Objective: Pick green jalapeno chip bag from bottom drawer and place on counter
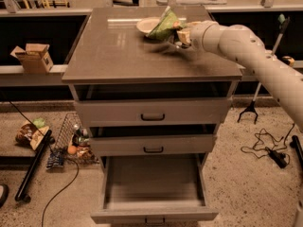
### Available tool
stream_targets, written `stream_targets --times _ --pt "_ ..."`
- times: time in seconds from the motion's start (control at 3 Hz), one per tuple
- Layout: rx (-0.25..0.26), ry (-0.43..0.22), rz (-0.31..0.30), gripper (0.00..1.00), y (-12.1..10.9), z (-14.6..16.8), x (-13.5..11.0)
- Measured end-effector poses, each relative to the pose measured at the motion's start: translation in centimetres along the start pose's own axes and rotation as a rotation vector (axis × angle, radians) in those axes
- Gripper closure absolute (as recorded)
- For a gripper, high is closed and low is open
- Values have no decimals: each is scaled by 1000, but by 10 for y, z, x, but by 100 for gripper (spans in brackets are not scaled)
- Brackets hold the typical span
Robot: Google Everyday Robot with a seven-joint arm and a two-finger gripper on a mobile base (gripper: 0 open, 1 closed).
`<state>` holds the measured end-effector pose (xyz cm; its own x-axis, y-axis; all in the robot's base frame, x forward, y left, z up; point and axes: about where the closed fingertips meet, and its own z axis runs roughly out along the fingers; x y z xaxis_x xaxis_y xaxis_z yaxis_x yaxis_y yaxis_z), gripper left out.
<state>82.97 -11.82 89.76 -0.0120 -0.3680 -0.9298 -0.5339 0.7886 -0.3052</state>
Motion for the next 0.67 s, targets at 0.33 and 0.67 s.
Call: stream_targets --times 0.33,0.67 --pt "52 40 16 59 -17 18 16" --pt "103 64 27 36 -34 18 27"
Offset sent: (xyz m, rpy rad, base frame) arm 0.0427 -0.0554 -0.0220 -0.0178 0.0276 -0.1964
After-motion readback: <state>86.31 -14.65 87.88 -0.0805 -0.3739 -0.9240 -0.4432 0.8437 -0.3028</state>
